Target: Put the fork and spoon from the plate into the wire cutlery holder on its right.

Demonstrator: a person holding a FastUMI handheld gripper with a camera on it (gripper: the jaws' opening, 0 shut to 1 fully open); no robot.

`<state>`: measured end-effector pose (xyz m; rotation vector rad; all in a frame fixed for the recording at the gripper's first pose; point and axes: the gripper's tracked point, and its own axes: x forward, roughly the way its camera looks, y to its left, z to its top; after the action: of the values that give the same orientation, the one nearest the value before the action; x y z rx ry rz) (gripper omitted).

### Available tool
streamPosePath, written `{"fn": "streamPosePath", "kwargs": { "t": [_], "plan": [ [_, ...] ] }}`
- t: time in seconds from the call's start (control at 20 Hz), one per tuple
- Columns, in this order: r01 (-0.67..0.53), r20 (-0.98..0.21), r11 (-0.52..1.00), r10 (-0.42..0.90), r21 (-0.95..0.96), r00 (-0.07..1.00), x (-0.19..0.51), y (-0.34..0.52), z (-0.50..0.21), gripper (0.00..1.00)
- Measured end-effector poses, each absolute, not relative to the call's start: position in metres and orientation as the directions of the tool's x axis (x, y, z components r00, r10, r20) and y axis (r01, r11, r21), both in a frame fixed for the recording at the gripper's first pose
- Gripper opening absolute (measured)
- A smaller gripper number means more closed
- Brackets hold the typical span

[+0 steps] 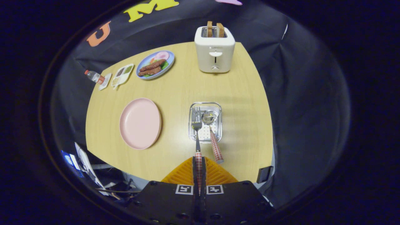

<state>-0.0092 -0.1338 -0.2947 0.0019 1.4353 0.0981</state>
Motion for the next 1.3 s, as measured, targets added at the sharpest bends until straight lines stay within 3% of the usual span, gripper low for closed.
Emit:
{"fn": "streamPosePath", "kwargs": {
  "t": [0.45, 0.9, 1.3],
  "plan": [
    [-0.063, -0.997, 0.998, 0.025, 0.030, -0.071, -0.001, -0.143, -0.308, 0.01],
    [-0.134, -0.983, 0.991, -0.020, 0.005, -0.183, 0.018, -0.140, -0.310, 0.02],
    [-0.127, -0.980, 0.992, -0.042, -0.017, -0.196, 0.030, -0.138, -0.316, 0.05]
  ]
}}
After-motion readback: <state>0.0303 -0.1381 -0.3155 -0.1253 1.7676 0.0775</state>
